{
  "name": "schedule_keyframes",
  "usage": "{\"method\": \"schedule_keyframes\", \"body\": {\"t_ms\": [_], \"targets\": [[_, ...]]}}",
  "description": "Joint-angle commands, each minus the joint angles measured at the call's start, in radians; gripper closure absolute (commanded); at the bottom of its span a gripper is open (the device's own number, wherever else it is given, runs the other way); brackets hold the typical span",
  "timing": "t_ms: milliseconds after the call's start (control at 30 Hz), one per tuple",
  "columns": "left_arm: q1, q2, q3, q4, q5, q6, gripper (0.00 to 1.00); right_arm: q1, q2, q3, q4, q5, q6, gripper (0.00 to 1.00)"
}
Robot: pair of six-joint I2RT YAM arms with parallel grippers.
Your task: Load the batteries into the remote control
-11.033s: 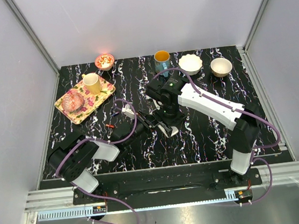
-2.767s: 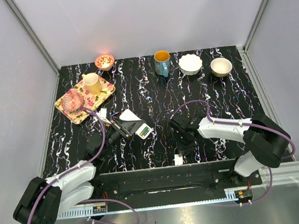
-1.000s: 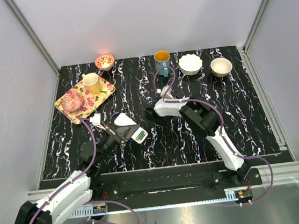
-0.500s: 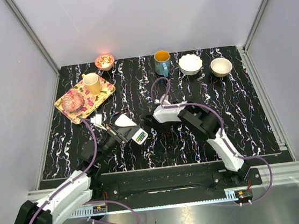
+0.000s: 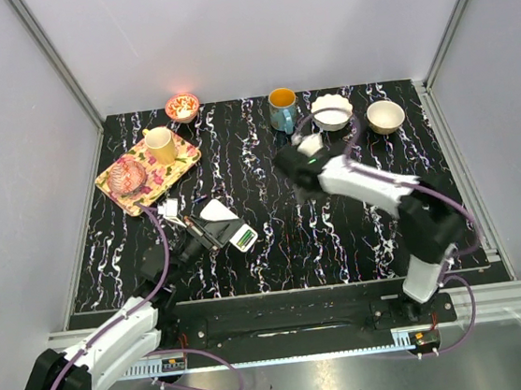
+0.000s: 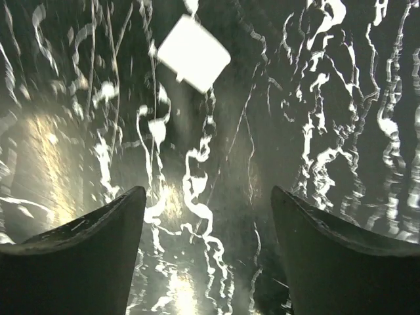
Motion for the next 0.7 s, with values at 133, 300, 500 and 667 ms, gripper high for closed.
{"method": "schedule_keyframes", "body": {"t_ms": [133,300,500,667], "targets": [[0.003,0.023,-0.01,0.084,0.002,-0.008,1.0,-0.268,-0.199,-0.157,0.368,-0.474,-0.002,0.23],[0.003,0.089,-0.004,0.13,0.021,-0.013,1.0,-0.319,-0.119,-0.16,0.454,-0.549,0.042,0.35],[0.003,0.126,0.008,0.128,0.024,-0.007,1.0,-0.363,-0.016,-0.136,0.535,-0.543,0.096,0.53],[0.005,0.139,0.017,0.114,0.019,0.009,1.0,-0.376,0.007,-0.133,0.57,-0.518,0.073,0.57]]}}
